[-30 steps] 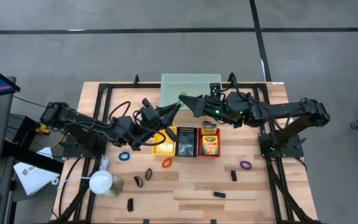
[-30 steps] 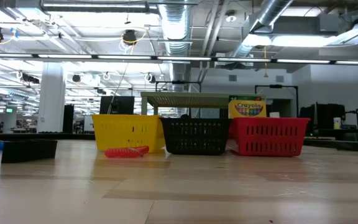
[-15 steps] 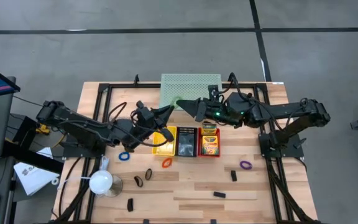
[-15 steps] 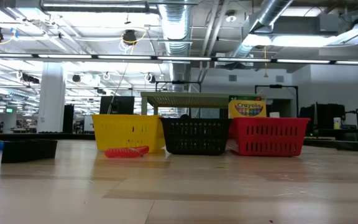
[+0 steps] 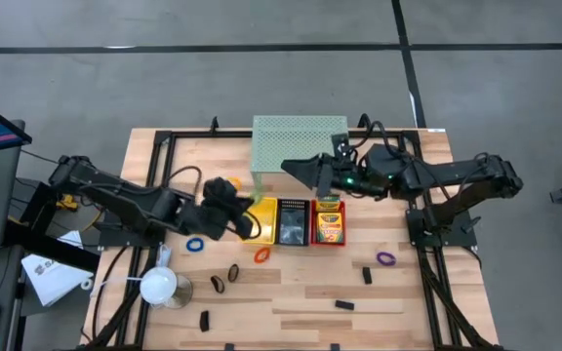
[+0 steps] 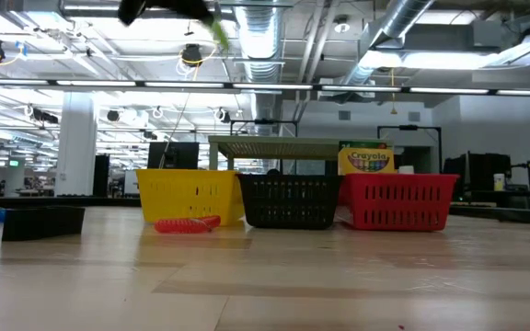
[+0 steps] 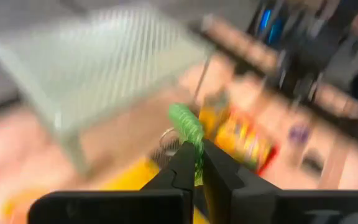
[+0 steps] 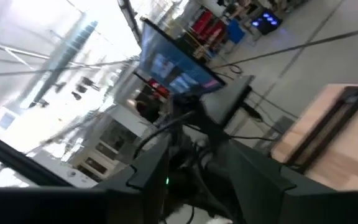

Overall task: Pick & Place Office Desk Supplies
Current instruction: Put the green spring keychain into the yellow bin

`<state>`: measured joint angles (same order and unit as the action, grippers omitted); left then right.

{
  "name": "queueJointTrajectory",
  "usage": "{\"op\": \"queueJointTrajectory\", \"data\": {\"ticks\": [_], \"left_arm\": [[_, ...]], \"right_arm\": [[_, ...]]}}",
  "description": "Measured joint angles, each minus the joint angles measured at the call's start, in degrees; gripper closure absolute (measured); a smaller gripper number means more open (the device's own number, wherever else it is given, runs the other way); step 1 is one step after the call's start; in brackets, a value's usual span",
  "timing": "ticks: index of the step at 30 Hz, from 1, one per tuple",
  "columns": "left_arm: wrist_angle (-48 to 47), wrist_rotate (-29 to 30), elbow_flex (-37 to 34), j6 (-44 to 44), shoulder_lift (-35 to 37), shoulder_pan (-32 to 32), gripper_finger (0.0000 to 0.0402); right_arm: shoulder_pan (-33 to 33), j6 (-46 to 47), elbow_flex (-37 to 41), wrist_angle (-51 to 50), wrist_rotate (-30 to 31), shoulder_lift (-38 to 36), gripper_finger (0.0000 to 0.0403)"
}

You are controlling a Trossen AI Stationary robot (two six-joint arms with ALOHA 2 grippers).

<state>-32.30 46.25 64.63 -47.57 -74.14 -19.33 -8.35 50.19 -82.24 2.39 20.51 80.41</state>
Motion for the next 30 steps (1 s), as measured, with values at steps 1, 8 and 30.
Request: {"op": "queueJointTrajectory", "data": {"ticks": [1, 8, 30], "left_arm": [[-1.9, -2.0, -0.6, -2.3, -0.6, 0.0, 0.0397], [3.0, -8.5, -9.6, -9.7, -3.5, 0.5, 0.0397], [22.2, -23.0, -23.9, -11.9, -5.5, 14.6, 0.0376]], "right_arm": [[0.0, -0.2, 0.0, -0.9, 0.0, -0.2, 0.0244], [-1.0, -0.7, 0.0, -9.0, 0.0, -2.6, 0.0248], [-7.1, -2.8, 0.0, -13.3, 8.3, -8.5, 0.0249]]}}
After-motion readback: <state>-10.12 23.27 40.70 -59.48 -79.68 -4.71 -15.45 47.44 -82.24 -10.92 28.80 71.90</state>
